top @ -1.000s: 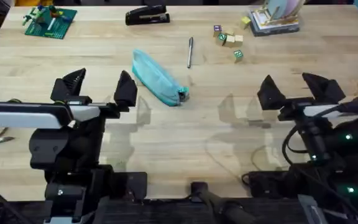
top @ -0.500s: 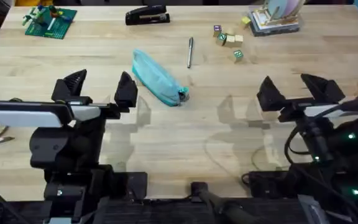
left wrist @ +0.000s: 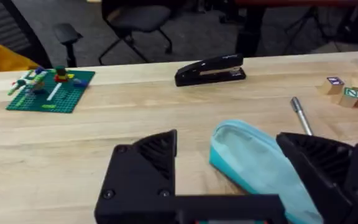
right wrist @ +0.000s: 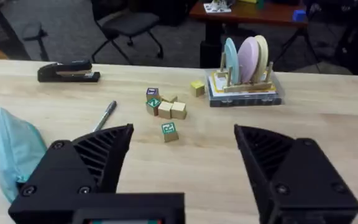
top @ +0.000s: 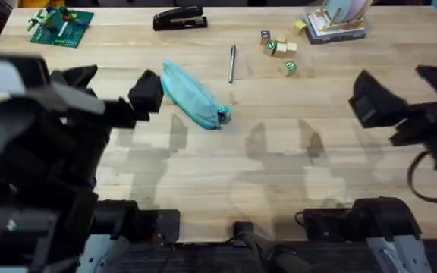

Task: Unzip the bag, pick up the pens from the table one at a time and place them inside, then zip the bag closed.

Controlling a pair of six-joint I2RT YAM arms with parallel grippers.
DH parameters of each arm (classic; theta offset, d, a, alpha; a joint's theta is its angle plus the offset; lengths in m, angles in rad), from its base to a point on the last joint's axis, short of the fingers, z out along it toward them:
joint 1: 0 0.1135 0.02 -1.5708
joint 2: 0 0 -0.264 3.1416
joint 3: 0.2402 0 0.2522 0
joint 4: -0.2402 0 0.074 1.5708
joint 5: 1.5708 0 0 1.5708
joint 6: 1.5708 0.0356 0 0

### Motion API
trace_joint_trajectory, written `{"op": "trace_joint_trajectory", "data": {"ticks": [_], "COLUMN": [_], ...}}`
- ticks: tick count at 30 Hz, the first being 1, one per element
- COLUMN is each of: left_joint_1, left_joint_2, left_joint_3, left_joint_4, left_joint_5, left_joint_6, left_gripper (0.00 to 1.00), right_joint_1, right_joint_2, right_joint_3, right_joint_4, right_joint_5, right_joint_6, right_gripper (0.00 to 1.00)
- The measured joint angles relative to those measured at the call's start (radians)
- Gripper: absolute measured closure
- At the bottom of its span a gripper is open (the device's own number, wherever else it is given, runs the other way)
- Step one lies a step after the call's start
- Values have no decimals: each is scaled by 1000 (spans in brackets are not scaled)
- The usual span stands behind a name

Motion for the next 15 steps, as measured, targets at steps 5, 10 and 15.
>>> {"op": "trace_joint_trajectory", "data": {"ticks": [5, 10, 15], "left_joint_1": [0, 0, 0], "left_joint_2": [171, 310, 428], "left_joint_3": [128, 267, 402], "left_joint_4": [-7, -75, -175], "left_joint_5": [28, 52, 65], "left_joint_6": [0, 0, 1], "left_gripper": [8, 8, 8], "right_joint_1": [0, 0, 0], "right_joint_2": [89, 172, 231], "right_joint_3": [128, 220, 275], "right_joint_4": [-44, -55, -55], "right_joint_5": [-3, -4, -16], "right_joint_6": [8, 56, 86], "right_gripper": [5, 5, 5]}}
